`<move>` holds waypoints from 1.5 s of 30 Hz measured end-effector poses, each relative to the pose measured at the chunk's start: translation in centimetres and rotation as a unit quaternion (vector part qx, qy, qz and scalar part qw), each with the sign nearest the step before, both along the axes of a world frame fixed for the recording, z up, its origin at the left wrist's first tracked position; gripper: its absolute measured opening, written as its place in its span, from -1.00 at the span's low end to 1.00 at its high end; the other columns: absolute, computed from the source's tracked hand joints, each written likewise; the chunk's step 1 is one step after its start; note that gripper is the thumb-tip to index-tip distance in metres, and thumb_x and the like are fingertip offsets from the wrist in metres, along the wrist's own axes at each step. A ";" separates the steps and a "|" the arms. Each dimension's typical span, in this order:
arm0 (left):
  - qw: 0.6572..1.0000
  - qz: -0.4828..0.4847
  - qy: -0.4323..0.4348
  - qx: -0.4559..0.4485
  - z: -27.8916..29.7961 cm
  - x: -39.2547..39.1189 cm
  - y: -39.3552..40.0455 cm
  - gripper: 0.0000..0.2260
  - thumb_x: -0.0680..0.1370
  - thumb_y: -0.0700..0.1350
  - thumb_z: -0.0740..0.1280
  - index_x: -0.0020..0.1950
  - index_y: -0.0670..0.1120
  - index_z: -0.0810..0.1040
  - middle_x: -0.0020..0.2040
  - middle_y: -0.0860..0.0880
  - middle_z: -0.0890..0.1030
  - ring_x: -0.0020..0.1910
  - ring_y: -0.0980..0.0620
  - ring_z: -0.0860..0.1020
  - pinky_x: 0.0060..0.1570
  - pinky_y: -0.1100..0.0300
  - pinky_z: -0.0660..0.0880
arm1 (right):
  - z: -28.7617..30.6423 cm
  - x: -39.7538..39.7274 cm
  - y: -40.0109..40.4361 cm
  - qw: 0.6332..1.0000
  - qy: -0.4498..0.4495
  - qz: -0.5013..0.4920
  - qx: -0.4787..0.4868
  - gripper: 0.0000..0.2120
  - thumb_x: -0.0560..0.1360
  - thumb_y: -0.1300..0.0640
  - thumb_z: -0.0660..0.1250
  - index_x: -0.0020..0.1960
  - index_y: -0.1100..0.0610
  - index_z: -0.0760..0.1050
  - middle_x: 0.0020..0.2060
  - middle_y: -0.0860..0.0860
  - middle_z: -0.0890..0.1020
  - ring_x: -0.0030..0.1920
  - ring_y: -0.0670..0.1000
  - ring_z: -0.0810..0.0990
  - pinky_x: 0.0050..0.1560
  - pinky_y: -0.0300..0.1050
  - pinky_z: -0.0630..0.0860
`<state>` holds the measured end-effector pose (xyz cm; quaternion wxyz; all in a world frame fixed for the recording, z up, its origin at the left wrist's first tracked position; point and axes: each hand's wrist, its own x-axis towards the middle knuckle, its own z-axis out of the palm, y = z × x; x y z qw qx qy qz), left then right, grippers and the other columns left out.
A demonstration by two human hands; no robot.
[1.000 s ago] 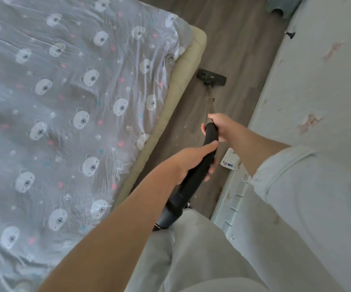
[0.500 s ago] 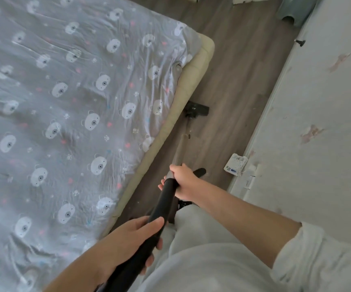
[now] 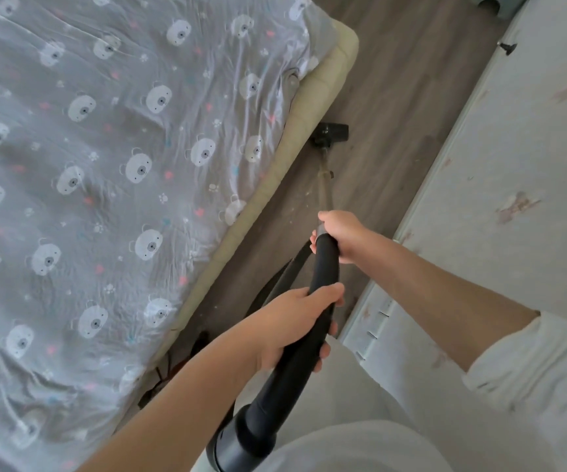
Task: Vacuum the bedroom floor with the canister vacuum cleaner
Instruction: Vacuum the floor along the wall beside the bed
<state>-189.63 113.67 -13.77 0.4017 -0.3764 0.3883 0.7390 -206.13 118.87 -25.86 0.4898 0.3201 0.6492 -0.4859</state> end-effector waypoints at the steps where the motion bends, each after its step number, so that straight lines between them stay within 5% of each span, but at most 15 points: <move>1: 1.000 0.000 -0.003 0.002 0.1 -0.1 0.3 -0.62 0.58 0.19 0.35 0.22 -0.06 0.51 -0.33 0.01 0.57 -0.45 0.01 0.51 -0.41 0.15 0.52 | 0.1 0.1 0.3 1.000 -0.001 0.001 0.001 -0.83 0.63 0.12 0.19 0.05 0.24 0.38 -0.19 0.15 0.48 -0.41 0.02 0.46 -0.48 -0.18 0.50; 8: 1.000 -0.008 0.000 0.005 0.2 -0.4 1.5 -0.60 0.61 0.16 0.33 0.27 -0.12 0.49 -0.33 0.00 0.55 -0.46 0.02 0.51 -0.41 0.18 0.54 | 0.4 0.0 1.0 1.000 0.005 -0.010 0.020 -0.76 0.66 0.09 0.17 -0.08 0.27 0.34 -0.23 0.14 0.46 -0.35 0.00 0.44 -0.30 -0.14 0.52; 15: 0.996 -0.059 -0.010 -0.062 -1.0 5.9 0.6 -0.61 0.61 0.17 0.34 0.26 -0.10 0.50 -0.32 0.01 0.58 -0.44 0.01 0.52 -0.40 0.16 0.53 | -1.3 6.7 0.6 0.998 -0.005 -0.054 -0.007 -0.68 0.66 0.12 0.14 0.38 0.19 0.30 -0.14 0.15 0.43 -0.37 0.01 0.37 -0.35 -0.14 0.40; 19: 0.995 -0.079 -0.023 -0.062 0.0 12.1 -0.9 -0.61 0.59 0.18 0.36 0.22 -0.09 0.53 -0.32 -0.01 0.57 -0.44 -0.02 0.51 -0.39 0.15 0.51 | -2.3 13.4 0.1 0.996 -0.019 -0.085 -0.019 -0.64 0.63 0.12 0.14 0.41 0.11 0.28 -0.23 0.11 0.42 -0.43 0.01 0.36 -0.49 -0.21 0.40; 24: 0.993 -0.095 -0.037 -0.051 2.9 20.6 -2.3 -0.58 0.59 0.18 0.37 0.24 -0.13 0.52 -0.29 -0.09 0.57 -0.44 -0.08 0.52 -0.41 0.14 0.50 | -1.4 22.7 0.2 0.992 -0.037 -0.114 -0.044 -0.69 0.61 0.13 0.16 0.34 0.09 0.30 -0.23 0.12 0.44 -0.50 0.03 0.43 -0.48 -0.17 0.47; 28: 0.991 -0.124 -0.040 -0.027 5.8 26.8 -3.3 -0.53 0.58 0.21 0.37 0.26 -0.15 0.53 -0.27 -0.11 0.59 -0.40 -0.11 0.58 -0.39 0.14 0.53 | 1.7 29.7 0.4 0.988 -0.056 -0.132 -0.058 -0.87 0.61 0.15 0.17 0.06 0.22 0.36 -0.28 0.12 0.43 -0.49 0.04 0.42 -0.50 -0.19 0.47; 33: 0.987 -0.159 -0.018 -0.002 8.6 30.6 -3.3 -0.51 0.57 0.21 0.38 0.25 -0.18 0.53 -0.31 -0.09 0.57 -0.46 -0.07 0.54 -0.43 0.16 0.53 | 4.8 34.8 1.5 0.978 -0.064 -0.190 -0.060 -0.81 0.64 0.14 0.16 -0.11 0.20 0.32 -0.26 0.10 0.41 -0.39 0.01 0.40 -0.45 -0.13 0.40; 38: 0.982 -0.190 -0.007 0.012 8.9 27.6 -1.5 -0.54 0.58 0.23 0.35 0.20 -0.15 0.50 -0.34 -0.06 0.57 -0.47 -0.04 0.54 -0.43 0.16 0.54 | 6.0 32.3 4.4 0.968 -0.070 -0.225 -0.082 -0.87 0.63 0.17 0.20 -0.03 0.23 0.34 -0.18 0.16 0.44 -0.31 0.04 0.44 -0.39 -0.13 0.54; 45: 0.981 -0.191 0.007 0.011 3.1 15.5 2.0 -0.64 0.61 0.21 0.33 0.11 -0.08 0.47 -0.36 -0.01 0.53 -0.49 0.02 0.50 -0.43 0.23 0.50 | 2.7 19.0 7.0 0.971 -0.029 -0.231 -0.046 -0.85 0.61 0.17 0.26 -0.07 0.21 0.34 -0.11 0.15 0.43 -0.24 0.08 0.46 -0.39 -0.14 0.56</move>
